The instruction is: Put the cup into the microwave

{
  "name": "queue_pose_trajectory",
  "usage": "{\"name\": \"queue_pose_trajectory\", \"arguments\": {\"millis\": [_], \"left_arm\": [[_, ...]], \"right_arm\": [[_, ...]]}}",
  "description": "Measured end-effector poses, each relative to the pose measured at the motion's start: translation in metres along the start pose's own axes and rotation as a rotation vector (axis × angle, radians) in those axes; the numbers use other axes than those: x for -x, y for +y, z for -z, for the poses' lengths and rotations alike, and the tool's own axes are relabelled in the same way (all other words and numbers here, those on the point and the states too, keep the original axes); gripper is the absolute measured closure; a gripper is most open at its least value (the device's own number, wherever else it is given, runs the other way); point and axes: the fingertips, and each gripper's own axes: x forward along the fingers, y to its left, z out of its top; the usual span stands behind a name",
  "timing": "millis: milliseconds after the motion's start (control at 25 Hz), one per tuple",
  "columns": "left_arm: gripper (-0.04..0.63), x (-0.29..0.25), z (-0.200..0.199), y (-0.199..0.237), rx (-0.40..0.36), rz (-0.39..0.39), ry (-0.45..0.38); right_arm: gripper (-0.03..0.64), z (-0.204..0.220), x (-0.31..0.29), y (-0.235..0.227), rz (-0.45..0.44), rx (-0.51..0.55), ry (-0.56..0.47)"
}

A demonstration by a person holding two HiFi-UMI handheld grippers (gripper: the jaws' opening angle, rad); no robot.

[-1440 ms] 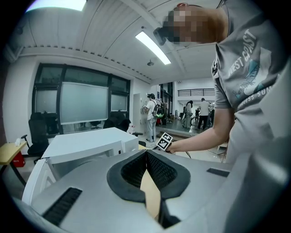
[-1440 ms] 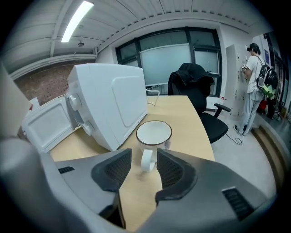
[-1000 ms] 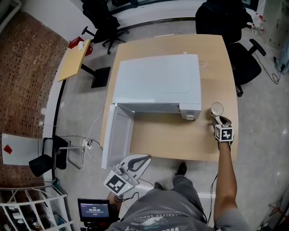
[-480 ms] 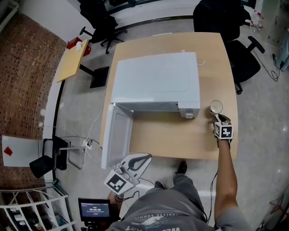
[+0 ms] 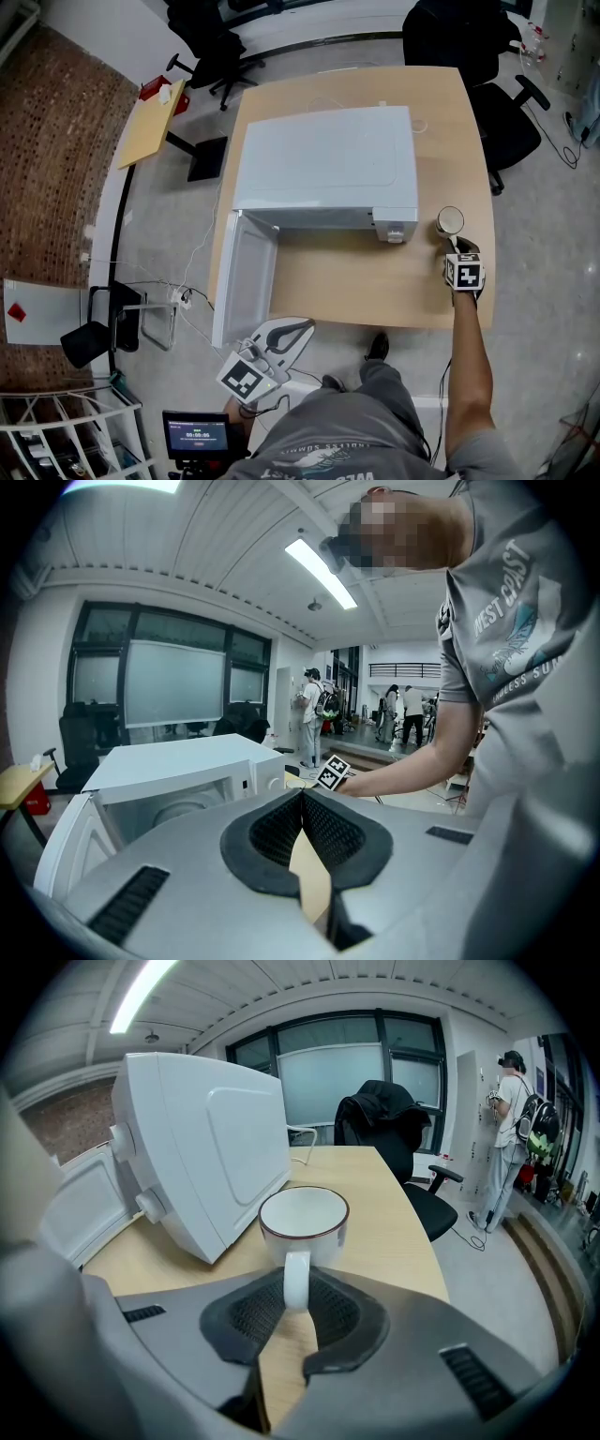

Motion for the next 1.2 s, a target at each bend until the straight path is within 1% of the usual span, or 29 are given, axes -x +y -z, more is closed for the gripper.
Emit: {"name": "queue_pose_trajectory", "arguments": {"millis": [360, 760, 1200], "left_arm": [[0.574, 0.011, 0.0, -0.004, 0.002, 0.003, -0.009], [0.574, 0.028, 0.002, -0.015, -0.015, 0.002, -0.024], [0.575, 0.057, 0.0, -0.03, -0.023, -0.002, -0.071]], "right_arm": [[0.543, 0.004, 0.014, 0.009, 0.0, 0.004, -0.004], [0.543, -0.003, 0.041, 0.021, -0.002, 0.012, -0.048], [0.543, -0.012, 0.083, 0.038, 0.01, 0.034, -0.091]]}}
